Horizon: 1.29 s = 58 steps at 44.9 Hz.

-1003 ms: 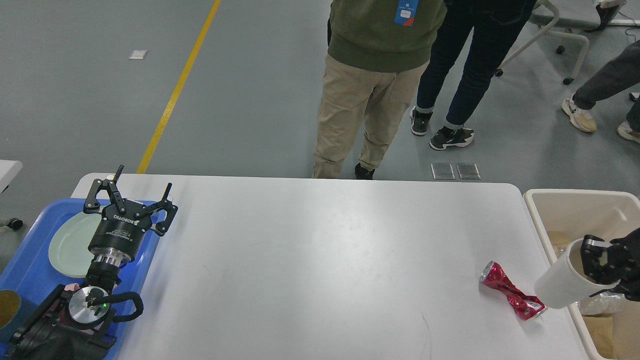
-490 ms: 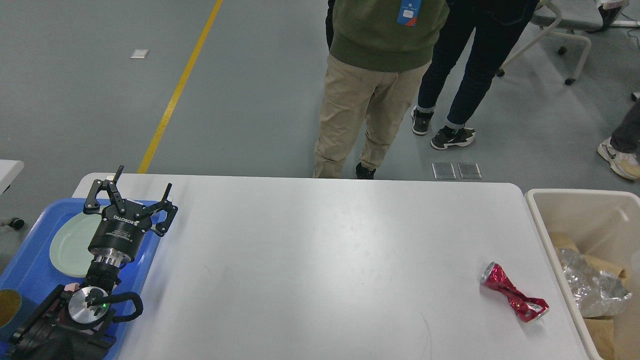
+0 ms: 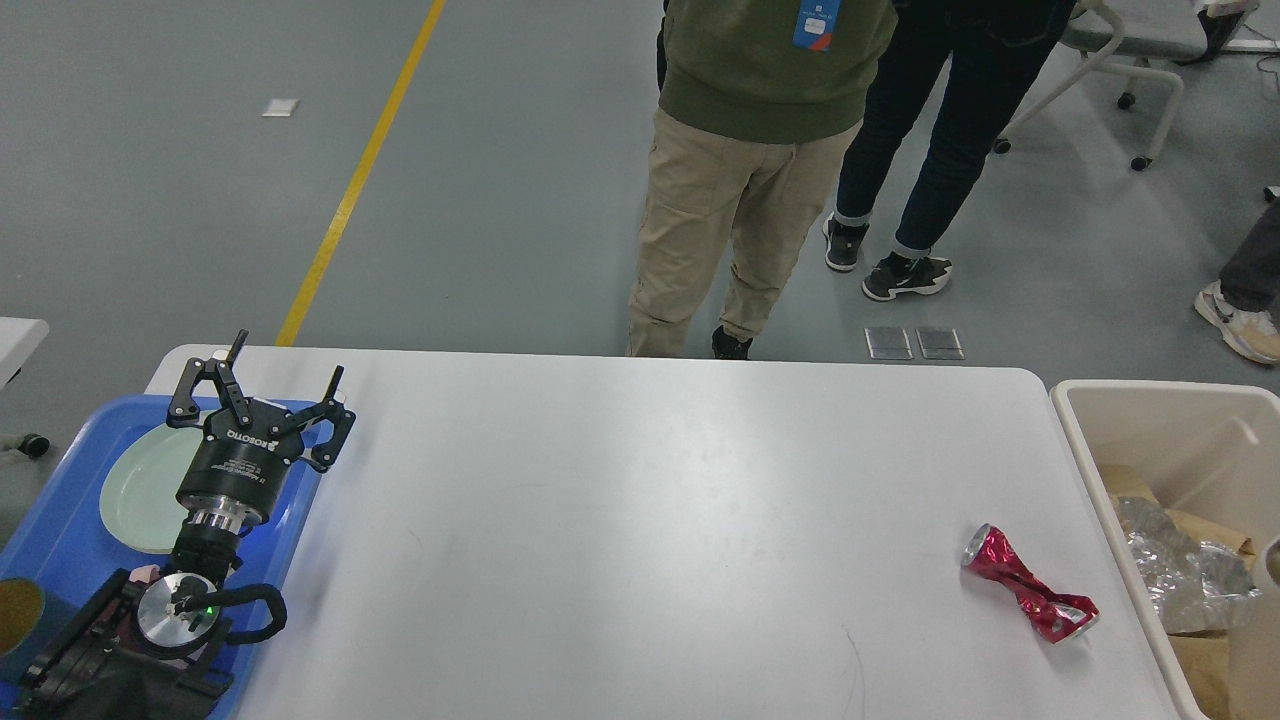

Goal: Tidy desktop
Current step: 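Lift the paper cup and drop it into the white bin, then raise the right gripper out of the white bin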

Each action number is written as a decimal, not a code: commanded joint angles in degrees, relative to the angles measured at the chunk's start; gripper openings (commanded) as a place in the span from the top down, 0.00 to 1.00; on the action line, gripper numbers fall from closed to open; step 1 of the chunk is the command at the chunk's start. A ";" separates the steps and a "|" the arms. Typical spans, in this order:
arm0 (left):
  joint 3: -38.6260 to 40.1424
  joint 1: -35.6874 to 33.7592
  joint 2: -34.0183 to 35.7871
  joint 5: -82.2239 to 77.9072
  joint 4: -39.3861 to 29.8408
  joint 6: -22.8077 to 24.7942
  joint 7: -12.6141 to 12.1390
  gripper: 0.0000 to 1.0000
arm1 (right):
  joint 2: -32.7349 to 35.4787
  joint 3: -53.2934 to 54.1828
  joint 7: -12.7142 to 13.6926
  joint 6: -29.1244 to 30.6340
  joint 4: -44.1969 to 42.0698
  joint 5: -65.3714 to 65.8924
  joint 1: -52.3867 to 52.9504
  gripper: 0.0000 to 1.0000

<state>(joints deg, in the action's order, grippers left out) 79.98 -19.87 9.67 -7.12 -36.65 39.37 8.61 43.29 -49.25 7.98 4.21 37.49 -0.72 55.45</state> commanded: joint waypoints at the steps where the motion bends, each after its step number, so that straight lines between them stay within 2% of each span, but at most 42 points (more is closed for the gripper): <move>1: 0.00 0.00 0.00 0.01 0.00 0.00 0.00 0.04 | -9.26 4.07 0.01 -1.39 -16.45 -0.69 -12.46 1.00; 3: 0.00 0.00 0.00 0.01 0.00 0.00 0.00 0.04 | -13.12 4.33 0.01 -1.83 -22.78 -0.86 -16.15 1.00; 5: 0.00 0.00 0.00 0.01 0.00 0.00 0.00 0.04 | -20.23 5.04 0.01 -2.97 -34.36 -1.04 -23.69 1.00; 8: 0.00 0.00 0.00 0.01 0.00 0.00 0.00 0.04 | -24.29 6.00 0.10 -4.29 -40.02 -1.92 -28.02 1.00; 36: 0.00 0.00 0.00 0.01 0.00 0.00 0.00 0.04 | -25.01 6.71 0.37 -5.08 -40.12 -2.10 -30.40 1.00; 37: 0.00 -0.08 0.00 0.01 0.00 0.00 0.00 0.04 | -25.01 6.62 0.37 -5.08 -40.12 -2.10 -30.49 0.84; 38: 0.00 0.00 0.00 0.01 0.00 0.00 0.00 0.04 | -24.92 6.53 0.28 -5.08 -40.12 -2.10 -30.49 0.76; 42: 0.00 0.00 0.00 0.01 0.00 0.00 0.00 0.04 | -24.83 6.18 0.28 -5.35 -40.21 -2.10 -30.49 0.53; 43: 0.00 0.00 0.00 0.01 0.00 0.00 0.00 0.04 | -24.75 6.09 0.28 -5.35 -40.21 -2.10 -30.49 0.42; 46: 0.00 -0.09 0.00 0.01 0.00 0.00 0.00 0.04 | -24.57 6.01 0.19 -6.40 -40.30 -2.10 -30.41 0.03; 47: 0.00 -0.09 0.00 0.01 0.00 0.00 0.00 0.04 | -24.57 6.01 0.10 -6.66 -40.21 -2.10 -30.32 0.00; 58: 0.00 0.00 0.00 0.01 0.00 0.00 0.00 0.04 | -24.57 6.01 0.10 -7.81 -40.12 -2.10 -30.40 0.00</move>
<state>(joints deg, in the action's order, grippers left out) 79.98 -19.89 9.67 -7.12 -36.65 39.37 8.61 18.72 -43.20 8.09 -3.51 -2.70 -2.81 25.04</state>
